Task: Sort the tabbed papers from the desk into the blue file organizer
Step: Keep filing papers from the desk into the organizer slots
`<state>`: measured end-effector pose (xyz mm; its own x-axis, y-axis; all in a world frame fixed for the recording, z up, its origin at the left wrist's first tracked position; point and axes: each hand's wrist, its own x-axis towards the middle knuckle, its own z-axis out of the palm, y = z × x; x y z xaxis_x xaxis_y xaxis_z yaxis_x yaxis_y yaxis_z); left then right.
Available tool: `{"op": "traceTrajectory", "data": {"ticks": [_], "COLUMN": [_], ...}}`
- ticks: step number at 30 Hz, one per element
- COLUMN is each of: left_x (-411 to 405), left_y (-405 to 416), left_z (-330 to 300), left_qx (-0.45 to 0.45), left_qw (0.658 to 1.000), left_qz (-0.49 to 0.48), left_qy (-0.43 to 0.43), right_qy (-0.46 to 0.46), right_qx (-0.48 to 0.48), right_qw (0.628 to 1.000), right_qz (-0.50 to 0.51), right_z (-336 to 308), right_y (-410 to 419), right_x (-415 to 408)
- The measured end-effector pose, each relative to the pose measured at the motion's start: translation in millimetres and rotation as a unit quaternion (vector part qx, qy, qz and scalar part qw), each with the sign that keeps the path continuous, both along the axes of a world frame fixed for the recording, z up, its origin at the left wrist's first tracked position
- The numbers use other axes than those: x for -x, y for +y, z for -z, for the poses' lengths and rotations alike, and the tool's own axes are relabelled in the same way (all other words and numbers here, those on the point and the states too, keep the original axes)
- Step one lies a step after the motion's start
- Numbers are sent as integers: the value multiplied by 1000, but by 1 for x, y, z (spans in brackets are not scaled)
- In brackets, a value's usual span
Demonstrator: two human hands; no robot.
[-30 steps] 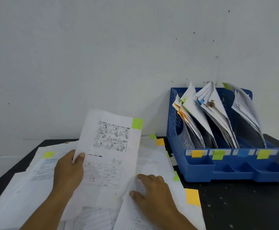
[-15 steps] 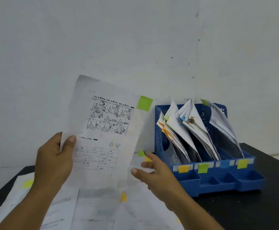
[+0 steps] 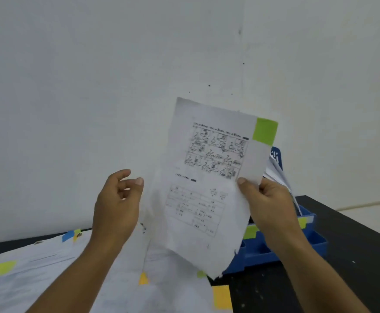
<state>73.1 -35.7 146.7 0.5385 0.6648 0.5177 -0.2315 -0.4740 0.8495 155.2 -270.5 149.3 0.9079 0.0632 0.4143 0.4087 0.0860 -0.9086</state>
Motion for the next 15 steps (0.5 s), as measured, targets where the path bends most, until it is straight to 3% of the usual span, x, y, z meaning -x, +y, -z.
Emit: {"op": "traceTrajectory", "data": {"ticks": [4, 9, 12, 15], "left_x": [-16, -24, -20, -11], "left_y": [-40, -96, -113, -118], "left_z": [-1, -11, -6, 4], "left_qx": [-83, -97, -28, 81], "left_qw": [995, 972, 961, 947], "left_qz": [44, 196, 250, 299], "left_qy": [-19, 80, 118, 85], "right_qy": [-32, -85, -109, -131], "right_qx": [40, 125, 159, 204], "right_qw": [998, 988, 979, 953], "right_qz": [48, 13, -68, -185], "right_z": [-10, -12, 0, 15], "right_y": [-27, -36, -28, -14], "right_x": [-7, 1, 11, 14]}}
